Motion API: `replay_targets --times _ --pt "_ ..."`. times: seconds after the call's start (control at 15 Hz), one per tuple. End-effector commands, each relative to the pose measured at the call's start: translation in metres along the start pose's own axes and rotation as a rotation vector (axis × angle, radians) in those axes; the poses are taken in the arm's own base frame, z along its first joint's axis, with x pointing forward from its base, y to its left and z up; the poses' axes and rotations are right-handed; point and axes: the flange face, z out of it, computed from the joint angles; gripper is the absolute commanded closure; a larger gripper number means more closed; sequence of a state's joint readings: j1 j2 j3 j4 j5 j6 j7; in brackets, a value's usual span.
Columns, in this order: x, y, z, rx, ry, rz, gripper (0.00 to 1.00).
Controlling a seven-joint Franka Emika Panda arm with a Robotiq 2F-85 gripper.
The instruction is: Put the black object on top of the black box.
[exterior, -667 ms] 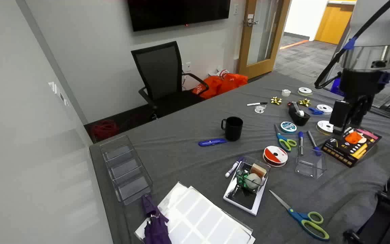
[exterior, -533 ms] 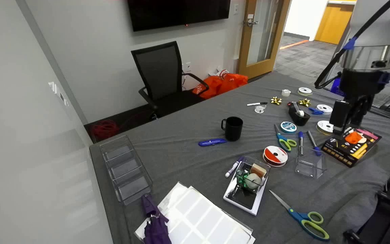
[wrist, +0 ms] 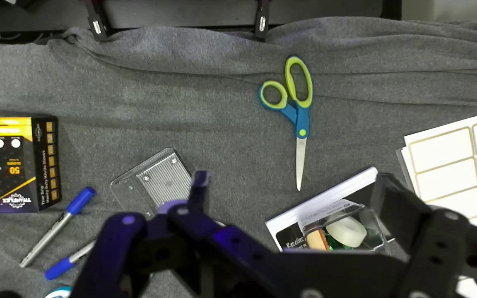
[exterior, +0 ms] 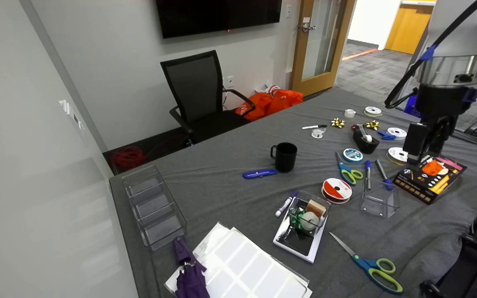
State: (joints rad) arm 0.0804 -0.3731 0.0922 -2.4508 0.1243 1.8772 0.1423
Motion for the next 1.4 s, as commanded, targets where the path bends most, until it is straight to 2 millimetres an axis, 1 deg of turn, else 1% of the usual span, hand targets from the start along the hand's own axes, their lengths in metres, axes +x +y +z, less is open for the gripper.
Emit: replay_targets --times 0.0,0.4,0.47,0.53,0.6,0.8,0.93,1.13,1.33 --pt "0.0 0.0 0.0 0.0 0.0 0.0 0.0" --pt "0.0 0.0 0.0 0.0 0.0 0.0 0.0" --pt "-0.003 -0.004 -0.028 0.047 0.007 0.014 0.0" --pt "0.0 -0.009 -0.031 0.058 0.0 0.036 0.0" --pt "0.005 -0.03 -0.019 0.096 0.006 0.094 0.0" --pt "0.02 -0.05 -0.032 0.2 0.032 0.235 0.0" --pt "0.033 -0.056 -0.038 0.246 0.059 0.33 0.0" --pt "0.056 -0.058 -0.044 0.279 0.126 0.448 0.0" --pt "0.079 -0.055 -0.041 0.267 0.175 0.541 0.0"
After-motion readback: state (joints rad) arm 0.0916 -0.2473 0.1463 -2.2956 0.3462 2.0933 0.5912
